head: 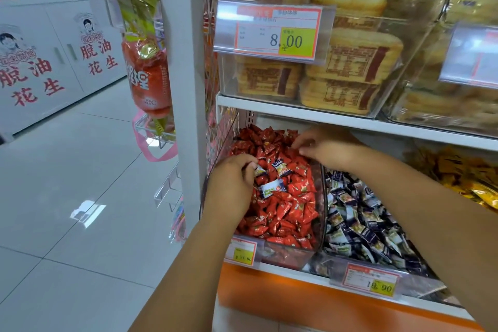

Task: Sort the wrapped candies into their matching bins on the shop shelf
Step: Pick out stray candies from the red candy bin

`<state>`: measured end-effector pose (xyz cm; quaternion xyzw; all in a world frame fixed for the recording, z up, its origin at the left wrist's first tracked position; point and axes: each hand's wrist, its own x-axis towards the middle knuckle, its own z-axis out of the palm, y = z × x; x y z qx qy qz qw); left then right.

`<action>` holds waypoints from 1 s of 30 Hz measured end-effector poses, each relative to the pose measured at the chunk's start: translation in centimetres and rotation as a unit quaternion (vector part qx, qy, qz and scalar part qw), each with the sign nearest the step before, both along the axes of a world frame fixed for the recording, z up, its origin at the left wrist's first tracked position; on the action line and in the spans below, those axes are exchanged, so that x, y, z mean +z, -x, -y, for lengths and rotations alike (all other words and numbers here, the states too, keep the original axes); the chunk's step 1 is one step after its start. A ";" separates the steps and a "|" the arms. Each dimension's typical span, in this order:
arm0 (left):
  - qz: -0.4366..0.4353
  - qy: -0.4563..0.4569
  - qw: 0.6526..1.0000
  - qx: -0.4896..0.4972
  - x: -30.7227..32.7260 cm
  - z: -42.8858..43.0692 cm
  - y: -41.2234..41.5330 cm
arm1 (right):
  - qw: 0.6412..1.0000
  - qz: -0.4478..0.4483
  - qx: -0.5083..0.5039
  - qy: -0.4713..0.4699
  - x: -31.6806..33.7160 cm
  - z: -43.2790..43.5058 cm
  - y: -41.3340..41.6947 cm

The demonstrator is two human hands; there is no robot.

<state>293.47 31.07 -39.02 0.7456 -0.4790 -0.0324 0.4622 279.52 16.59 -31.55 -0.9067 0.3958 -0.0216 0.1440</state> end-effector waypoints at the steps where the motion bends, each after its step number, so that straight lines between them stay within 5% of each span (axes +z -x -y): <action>1: -0.021 -0.005 1.000 0.004 0.0 -0.1 -0.1 | 0.999 -0.027 0.023 0.012 -0.3 0.0 -0.4; 6: -0.099 -0.045 0.992 -0.059 0.2 0.2 -0.2 | 0.991 -0.107 0.074 0.037 -3.0 -0.1 -2.2; 12: 0.034 -0.194 0.973 -0.118 -1.4 0.6 0.5 | 0.993 0.110 0.047 -0.011 -2.5 -0.7 -1.8; 20: -0.034 -0.097 0.992 -0.079 0.9 0.2 0.7 | 0.929 0.349 -0.088 -0.085 -1.9 -3.5 3.4; 25: -0.002 -0.023 0.987 -0.159 4.3 0.6 5.5 | 0.897 0.390 -0.182 -0.097 -2.2 -4.1 9.5; 30: 0.063 -0.064 0.980 -0.180 4.1 4.1 12.3 | 0.897 0.366 -0.234 -0.084 -2.9 -3.4 13.7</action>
